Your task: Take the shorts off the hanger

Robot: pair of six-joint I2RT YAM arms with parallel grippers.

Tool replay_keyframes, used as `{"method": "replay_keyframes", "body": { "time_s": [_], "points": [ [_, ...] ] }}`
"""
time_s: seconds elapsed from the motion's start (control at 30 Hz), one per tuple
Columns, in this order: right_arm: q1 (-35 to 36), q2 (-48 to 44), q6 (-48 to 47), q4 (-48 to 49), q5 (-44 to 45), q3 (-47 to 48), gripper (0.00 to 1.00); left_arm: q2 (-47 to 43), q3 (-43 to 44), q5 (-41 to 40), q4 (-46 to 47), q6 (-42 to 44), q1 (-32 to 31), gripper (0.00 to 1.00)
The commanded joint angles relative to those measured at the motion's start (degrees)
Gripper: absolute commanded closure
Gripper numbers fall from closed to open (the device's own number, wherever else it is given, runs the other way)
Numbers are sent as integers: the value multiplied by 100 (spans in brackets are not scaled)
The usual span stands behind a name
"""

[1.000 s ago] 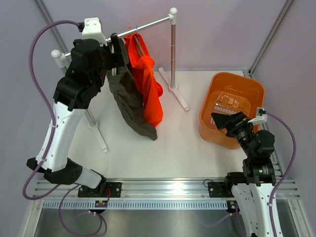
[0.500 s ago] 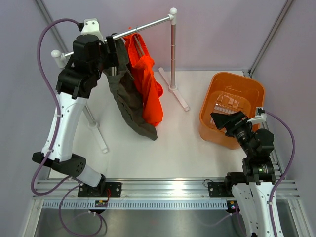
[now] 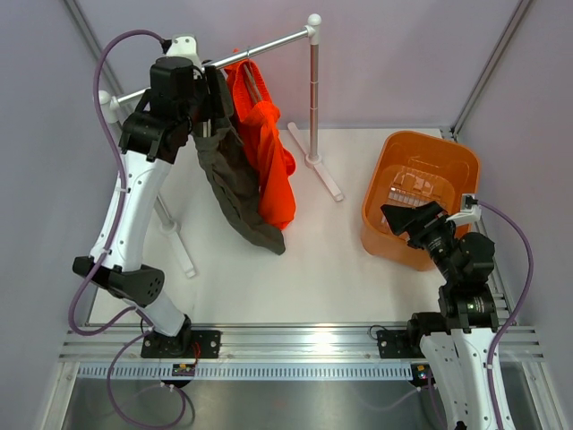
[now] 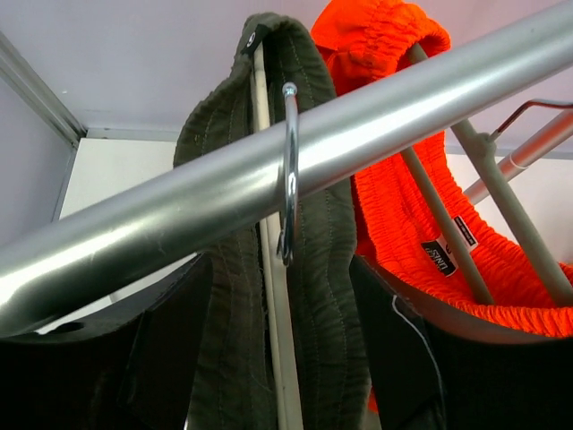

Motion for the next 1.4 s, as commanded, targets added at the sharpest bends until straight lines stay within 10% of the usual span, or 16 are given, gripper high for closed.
{"method": "replay_keyframes", "body": {
  "time_s": [0.0, 0.57, 0.93, 1.37],
  "points": [
    [-29, 47, -26, 259, -73, -26, 0, 110, 256, 102, 241, 19, 17, 35],
    [-29, 73, -17, 268, -46, -114, 1, 251, 80, 31, 249, 81, 17, 49],
    [-29, 64, -8, 268, -46, -114, 1, 180, 62, -4, 223, 160, 17, 99],
    [-29, 117, -96, 286, -73, -88, 1, -434, 273, 5, 153, 230, -97, 100]
  ]
}}
